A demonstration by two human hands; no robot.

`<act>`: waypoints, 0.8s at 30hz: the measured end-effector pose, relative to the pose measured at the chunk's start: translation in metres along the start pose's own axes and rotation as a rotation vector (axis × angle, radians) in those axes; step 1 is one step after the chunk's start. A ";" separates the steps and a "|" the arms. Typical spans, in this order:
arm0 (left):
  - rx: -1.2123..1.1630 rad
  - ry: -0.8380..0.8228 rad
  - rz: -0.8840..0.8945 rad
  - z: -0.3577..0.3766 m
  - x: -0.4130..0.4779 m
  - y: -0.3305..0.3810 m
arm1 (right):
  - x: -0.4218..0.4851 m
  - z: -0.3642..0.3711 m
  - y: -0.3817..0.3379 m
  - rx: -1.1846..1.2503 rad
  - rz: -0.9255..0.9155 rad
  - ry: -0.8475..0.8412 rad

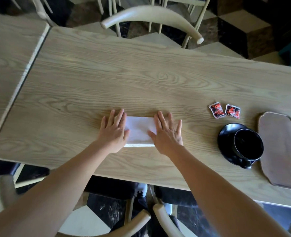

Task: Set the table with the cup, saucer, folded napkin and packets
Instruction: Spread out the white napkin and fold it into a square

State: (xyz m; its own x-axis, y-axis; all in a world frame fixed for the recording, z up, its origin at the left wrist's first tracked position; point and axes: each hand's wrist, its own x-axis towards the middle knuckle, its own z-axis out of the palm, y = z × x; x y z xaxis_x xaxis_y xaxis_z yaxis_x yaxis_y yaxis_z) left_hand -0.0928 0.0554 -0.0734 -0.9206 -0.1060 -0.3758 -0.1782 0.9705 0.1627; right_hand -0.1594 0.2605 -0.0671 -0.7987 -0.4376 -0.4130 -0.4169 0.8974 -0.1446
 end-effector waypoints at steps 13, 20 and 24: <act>-0.483 0.062 -0.289 -0.019 -0.015 0.004 | -0.019 -0.023 -0.001 0.512 0.219 0.039; -0.924 0.068 -0.455 -0.026 -0.038 0.018 | -0.040 -0.029 0.008 0.800 0.378 0.004; -1.227 -0.015 -0.548 -0.033 -0.049 0.032 | -0.055 -0.047 0.008 0.982 0.473 0.127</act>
State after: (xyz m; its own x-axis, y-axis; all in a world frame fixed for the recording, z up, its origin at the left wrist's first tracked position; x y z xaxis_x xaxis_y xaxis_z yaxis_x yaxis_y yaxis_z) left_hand -0.0644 0.0841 -0.0197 -0.6286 -0.4049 -0.6640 -0.7211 -0.0164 0.6927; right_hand -0.1394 0.2895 -0.0030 -0.8492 0.0103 -0.5279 0.4254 0.6057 -0.6724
